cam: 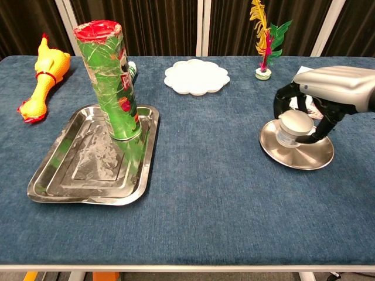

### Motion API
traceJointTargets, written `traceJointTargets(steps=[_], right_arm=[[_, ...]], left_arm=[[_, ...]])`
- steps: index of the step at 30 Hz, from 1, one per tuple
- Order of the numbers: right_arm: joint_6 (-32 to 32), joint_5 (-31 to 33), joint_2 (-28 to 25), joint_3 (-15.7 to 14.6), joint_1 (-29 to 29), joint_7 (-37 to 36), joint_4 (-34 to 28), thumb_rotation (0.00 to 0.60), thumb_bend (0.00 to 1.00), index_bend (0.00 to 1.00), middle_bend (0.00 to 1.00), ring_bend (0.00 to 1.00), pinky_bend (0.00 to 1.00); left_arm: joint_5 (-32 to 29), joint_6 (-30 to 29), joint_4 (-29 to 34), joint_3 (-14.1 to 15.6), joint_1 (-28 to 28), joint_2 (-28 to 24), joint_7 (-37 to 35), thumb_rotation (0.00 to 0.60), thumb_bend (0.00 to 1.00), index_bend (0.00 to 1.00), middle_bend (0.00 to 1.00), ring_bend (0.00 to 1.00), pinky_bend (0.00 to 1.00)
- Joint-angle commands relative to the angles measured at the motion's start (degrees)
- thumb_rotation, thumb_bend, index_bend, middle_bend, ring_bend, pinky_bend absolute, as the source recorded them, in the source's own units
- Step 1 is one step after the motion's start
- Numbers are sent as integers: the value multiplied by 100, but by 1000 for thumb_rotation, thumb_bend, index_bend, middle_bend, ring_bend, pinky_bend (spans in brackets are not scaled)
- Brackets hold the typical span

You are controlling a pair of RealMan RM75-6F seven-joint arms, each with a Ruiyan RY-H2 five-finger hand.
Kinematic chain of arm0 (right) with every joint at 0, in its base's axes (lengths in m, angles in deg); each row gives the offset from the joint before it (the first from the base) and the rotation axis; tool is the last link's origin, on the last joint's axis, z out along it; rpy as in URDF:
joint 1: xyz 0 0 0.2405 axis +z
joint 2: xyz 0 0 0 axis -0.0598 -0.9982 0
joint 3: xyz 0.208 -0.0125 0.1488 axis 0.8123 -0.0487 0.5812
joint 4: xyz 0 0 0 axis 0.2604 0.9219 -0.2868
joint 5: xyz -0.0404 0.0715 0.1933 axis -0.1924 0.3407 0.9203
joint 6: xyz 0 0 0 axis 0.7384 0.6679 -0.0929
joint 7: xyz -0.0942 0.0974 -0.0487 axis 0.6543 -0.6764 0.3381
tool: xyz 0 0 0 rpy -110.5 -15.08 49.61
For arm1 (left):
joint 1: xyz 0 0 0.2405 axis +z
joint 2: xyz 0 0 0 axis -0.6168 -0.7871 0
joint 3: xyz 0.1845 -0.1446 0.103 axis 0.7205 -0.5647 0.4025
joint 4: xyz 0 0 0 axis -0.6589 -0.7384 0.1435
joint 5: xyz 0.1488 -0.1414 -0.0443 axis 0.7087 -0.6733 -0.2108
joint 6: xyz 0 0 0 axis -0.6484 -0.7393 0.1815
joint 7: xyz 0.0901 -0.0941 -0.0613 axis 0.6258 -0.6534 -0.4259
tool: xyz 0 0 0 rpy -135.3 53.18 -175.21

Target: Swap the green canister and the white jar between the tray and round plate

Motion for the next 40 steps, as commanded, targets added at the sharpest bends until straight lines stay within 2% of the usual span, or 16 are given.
traceJointTargets(steps=[1,3,5,8,10,13,16,20,23,28,33,36,40], right_arm=[[-83,53,79,-45,-34,-79,155,600,231,532,483,482,634],[-138,70,143,-49,-30,-125,250,600,228,512,477,473,609],[-179,79,175,-49,-25,-153,309,600,215,446,437,409,546],[-204,83,172,-48,-22,-155,351,600,155,250,263,177,358],[-200,66,127,-41,-43,-219,326,600,110,159,184,80,266],[-121,-31,-7,-26,-120,-393,234,600,66,58,103,6,172],[162,-271,-225,-54,-333,-685,42,600,47,3,63,0,84],[1079,-896,-566,-274,-979,-1241,-184,600,35,0,24,0,17],[2080,-1291,-689,-539,-1703,-1536,7,600,33,0,3,0,0],[3149,-1591,-550,-753,-2580,-2105,683,600,32,0,0,0,0],[3342,-1565,-339,-720,-3008,-3022,1386,600,29,0,0,0,0],[3232,-1515,-245,-691,-3108,-3179,1669,600,28,0,0,0,0],[3100,-1551,-194,-641,-3141,-3205,1735,600,45,0,0,0,0]], left_arm=[[10,13,-9,2,1,-2,11,600,148,158,171,100,379],[12,16,-9,0,8,-6,23,600,148,158,171,100,379],[9,20,-8,-6,11,-7,33,600,147,158,171,100,379],[10,29,0,-15,13,-9,38,600,148,158,171,100,379],[20,25,7,-17,18,-15,41,600,148,158,171,100,379],[36,0,21,-27,28,-22,30,600,149,158,171,100,379],[57,-37,46,-31,46,-36,11,600,149,158,171,100,371],[80,-114,76,-42,86,-50,-65,600,148,158,171,100,326],[126,-200,87,-57,108,-81,-63,600,150,158,170,100,311],[200,-465,-75,-123,167,19,15,600,151,158,158,88,270],[196,-465,-119,-79,217,30,229,600,151,158,136,65,244],[236,-460,-116,-33,235,26,308,600,152,158,127,52,216],[284,-500,-77,-20,253,35,313,600,152,158,126,52,212]])
